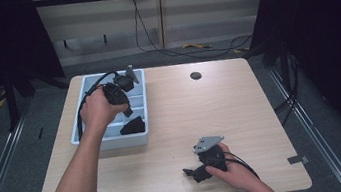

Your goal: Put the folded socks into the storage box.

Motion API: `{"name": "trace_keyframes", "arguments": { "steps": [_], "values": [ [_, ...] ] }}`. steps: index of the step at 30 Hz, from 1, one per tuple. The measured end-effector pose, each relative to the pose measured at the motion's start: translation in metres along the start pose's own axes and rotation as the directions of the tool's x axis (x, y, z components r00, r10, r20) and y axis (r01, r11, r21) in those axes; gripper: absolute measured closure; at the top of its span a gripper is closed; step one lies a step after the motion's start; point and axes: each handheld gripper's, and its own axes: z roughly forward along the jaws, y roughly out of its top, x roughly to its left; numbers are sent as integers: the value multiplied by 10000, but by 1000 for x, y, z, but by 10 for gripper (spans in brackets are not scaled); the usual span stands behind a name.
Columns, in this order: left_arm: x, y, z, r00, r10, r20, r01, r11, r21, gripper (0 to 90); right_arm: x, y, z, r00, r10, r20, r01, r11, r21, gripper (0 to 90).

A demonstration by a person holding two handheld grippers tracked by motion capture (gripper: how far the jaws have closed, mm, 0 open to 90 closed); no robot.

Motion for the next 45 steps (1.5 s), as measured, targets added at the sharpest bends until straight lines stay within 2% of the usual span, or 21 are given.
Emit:
{"name": "trace_keyframes", "arguments": {
  "steps": [9,30,36,40,45],
  "values": [
    [4,0,1,9999,-78,-96,78,10000,-32,900,0,0,0,10000,-15,-2,15,10000,4,96],
    [15,-4,37,9995,-303,-68,305,9992,241,900,0,0,0,10000,-34,39,34,10000,-43,96],
    [14,-6,48,9997,-170,201,163,9993,347,900,0,0,0,10000,-45,42,45,10000,-30,96],
    [12,-7,55,9989,-227,401,210,9989,429,900,0,0,0,10000,-46,48,46,10000,-25,96],
    [8,-6,64,9989,-115,458,87,9980,620,900,0,0,0,10000,-40,48,40,10000,-24,96]
  ]
}}
